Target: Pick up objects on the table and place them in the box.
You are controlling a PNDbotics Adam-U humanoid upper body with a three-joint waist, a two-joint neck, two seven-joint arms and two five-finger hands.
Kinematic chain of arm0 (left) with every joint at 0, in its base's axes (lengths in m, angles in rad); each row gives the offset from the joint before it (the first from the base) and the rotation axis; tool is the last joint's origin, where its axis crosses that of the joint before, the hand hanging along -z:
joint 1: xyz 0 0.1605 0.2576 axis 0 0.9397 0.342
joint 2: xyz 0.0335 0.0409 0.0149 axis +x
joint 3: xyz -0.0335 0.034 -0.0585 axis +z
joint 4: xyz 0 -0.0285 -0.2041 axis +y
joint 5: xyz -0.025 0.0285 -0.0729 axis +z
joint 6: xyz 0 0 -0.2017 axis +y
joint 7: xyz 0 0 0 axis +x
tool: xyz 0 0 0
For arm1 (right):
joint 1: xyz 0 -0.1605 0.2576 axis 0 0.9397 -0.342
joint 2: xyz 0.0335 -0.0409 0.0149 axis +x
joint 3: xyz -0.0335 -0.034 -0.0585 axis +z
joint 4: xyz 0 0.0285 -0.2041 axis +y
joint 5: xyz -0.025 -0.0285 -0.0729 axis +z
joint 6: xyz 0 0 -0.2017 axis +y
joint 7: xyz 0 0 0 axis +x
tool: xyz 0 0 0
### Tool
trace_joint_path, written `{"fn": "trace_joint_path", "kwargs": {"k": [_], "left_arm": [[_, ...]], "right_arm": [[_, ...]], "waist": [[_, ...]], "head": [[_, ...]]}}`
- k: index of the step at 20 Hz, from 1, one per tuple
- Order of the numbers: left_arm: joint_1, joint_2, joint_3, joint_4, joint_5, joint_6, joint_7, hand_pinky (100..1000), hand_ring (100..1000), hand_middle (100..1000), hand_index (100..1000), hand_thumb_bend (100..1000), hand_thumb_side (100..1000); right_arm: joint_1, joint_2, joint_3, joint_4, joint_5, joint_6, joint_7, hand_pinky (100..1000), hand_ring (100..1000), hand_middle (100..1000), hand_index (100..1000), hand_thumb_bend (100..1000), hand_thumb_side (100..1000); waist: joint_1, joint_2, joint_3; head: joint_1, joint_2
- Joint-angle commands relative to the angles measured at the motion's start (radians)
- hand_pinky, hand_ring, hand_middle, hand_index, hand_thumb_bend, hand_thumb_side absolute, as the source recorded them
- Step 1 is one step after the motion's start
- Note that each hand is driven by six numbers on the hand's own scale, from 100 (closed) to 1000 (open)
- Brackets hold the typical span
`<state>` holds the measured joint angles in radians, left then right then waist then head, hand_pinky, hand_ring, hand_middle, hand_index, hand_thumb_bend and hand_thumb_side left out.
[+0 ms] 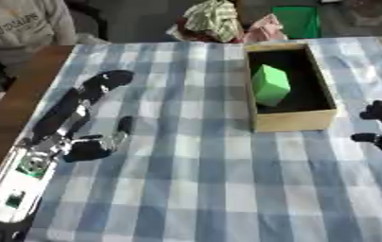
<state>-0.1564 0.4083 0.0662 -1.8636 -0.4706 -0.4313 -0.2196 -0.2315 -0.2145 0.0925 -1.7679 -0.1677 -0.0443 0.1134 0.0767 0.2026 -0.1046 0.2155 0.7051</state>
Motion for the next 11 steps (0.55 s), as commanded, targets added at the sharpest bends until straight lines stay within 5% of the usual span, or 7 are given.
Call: {"fn": "trace_joint_path", "kwargs": {"k": [1,11], "left_arm": [[-0.004,0.008,0.027,-0.038,0.037,0.014,-0.06,867,860,880,946,100,348],[-0.005,0.002,0.053,-0.069,0.096,0.042,-0.161,867,859,880,946,100,358]], "right_arm": [[-0.008,-0.006,-0.005,-0.01,0.006,0.0,-0.003,648,1000,678,825,100,667],[-0.008,-0.006,-0.005,-0.01,0.007,0.0,-0.003,648,1000,678,825,100,668]], "waist": [[-0.004,-0.01,0.003],[-0.006,-0.008,0.007]], "head": [[-0.002,0.01],[-0.005,0.002]]}}
